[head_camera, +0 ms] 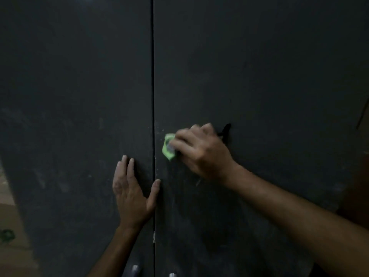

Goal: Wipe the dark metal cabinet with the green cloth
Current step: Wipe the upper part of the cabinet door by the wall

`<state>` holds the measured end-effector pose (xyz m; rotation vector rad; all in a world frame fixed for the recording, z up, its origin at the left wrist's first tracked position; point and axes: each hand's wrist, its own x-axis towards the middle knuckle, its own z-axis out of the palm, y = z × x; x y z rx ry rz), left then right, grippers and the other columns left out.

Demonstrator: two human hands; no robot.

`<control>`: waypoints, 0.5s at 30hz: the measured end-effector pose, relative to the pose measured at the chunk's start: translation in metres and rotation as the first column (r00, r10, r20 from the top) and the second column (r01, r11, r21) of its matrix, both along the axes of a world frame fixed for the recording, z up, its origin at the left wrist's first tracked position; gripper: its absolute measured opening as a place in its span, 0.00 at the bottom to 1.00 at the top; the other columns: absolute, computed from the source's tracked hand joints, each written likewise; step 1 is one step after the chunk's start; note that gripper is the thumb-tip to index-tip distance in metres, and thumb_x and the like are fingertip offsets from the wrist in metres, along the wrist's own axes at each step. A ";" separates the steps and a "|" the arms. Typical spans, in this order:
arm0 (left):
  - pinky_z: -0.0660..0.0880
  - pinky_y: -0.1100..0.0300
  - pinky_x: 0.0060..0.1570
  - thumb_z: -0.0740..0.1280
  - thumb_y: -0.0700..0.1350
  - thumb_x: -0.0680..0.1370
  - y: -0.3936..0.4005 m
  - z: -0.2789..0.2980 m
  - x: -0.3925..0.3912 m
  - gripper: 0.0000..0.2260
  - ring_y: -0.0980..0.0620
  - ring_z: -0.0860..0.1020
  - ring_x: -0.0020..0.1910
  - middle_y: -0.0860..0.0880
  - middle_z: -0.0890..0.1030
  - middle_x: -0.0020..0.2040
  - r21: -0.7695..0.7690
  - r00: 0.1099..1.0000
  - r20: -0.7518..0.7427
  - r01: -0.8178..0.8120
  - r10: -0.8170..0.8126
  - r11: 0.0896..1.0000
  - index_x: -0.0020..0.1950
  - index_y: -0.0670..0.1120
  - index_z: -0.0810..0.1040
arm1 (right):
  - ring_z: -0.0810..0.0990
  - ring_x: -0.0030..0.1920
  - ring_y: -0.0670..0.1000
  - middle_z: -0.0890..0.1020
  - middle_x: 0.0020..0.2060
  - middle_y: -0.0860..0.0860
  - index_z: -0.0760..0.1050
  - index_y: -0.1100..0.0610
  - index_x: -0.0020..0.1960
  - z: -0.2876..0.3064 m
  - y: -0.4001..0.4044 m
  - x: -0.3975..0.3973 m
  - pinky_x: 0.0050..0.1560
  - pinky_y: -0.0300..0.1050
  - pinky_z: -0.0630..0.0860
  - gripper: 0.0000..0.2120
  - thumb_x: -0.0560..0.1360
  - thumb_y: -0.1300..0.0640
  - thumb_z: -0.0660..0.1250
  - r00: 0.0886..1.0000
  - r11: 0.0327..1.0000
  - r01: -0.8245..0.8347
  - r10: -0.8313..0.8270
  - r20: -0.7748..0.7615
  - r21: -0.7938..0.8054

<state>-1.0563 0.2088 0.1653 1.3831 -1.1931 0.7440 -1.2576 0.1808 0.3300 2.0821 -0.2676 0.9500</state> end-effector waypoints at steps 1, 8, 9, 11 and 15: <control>0.55 0.46 0.77 0.62 0.62 0.77 0.002 0.000 0.007 0.38 0.42 0.56 0.80 0.41 0.57 0.80 -0.005 1.000 0.025 0.007 -0.007 1.000 0.78 0.39 0.60 | 0.79 0.46 0.55 0.82 0.52 0.53 0.82 0.54 0.57 0.002 0.000 -0.003 0.45 0.50 0.72 0.10 0.77 0.55 0.69 0.991 1.000 0.017 -0.020 -0.133 -0.020; 0.50 0.41 0.78 0.60 0.65 0.78 -0.004 0.002 0.063 0.40 0.39 0.53 0.80 0.41 0.54 0.81 0.024 0.961 0.275 -0.005 -0.002 1.000 0.81 0.42 0.54 | 0.76 0.47 0.58 0.81 0.50 0.54 0.81 0.57 0.57 0.076 -0.010 0.018 0.46 0.51 0.69 0.12 0.74 0.57 0.70 0.869 0.999 -0.029 0.006 0.495 0.040; 0.50 0.42 0.78 0.60 0.65 0.78 -0.006 0.001 0.065 0.40 0.40 0.53 0.80 0.42 0.53 0.81 0.021 0.956 0.293 -0.020 0.013 1.000 0.81 0.42 0.53 | 0.77 0.47 0.59 0.81 0.51 0.55 0.81 0.57 0.57 0.055 -0.007 0.027 0.46 0.51 0.69 0.12 0.74 0.58 0.70 0.897 0.997 -0.052 0.022 0.441 0.056; 0.49 0.43 0.79 0.59 0.66 0.78 -0.010 -0.002 0.068 0.41 0.42 0.52 0.81 0.44 0.52 0.82 0.008 0.946 0.322 -0.051 0.046 0.999 0.81 0.43 0.52 | 0.78 0.46 0.59 0.82 0.53 0.56 0.81 0.57 0.59 0.005 0.004 0.038 0.46 0.51 0.71 0.12 0.75 0.59 0.69 0.995 0.999 -0.036 0.033 0.090 0.035; 0.49 0.44 0.79 0.59 0.67 0.78 -0.012 -0.002 0.071 0.41 0.42 0.52 0.81 0.44 0.52 0.82 -0.002 0.942 0.331 -0.063 0.060 0.998 0.81 0.43 0.52 | 0.78 0.46 0.58 0.82 0.53 0.55 0.81 0.56 0.59 0.022 0.002 0.038 0.45 0.50 0.69 0.12 0.76 0.57 0.68 0.995 1.000 0.017 -0.018 -0.098 -0.016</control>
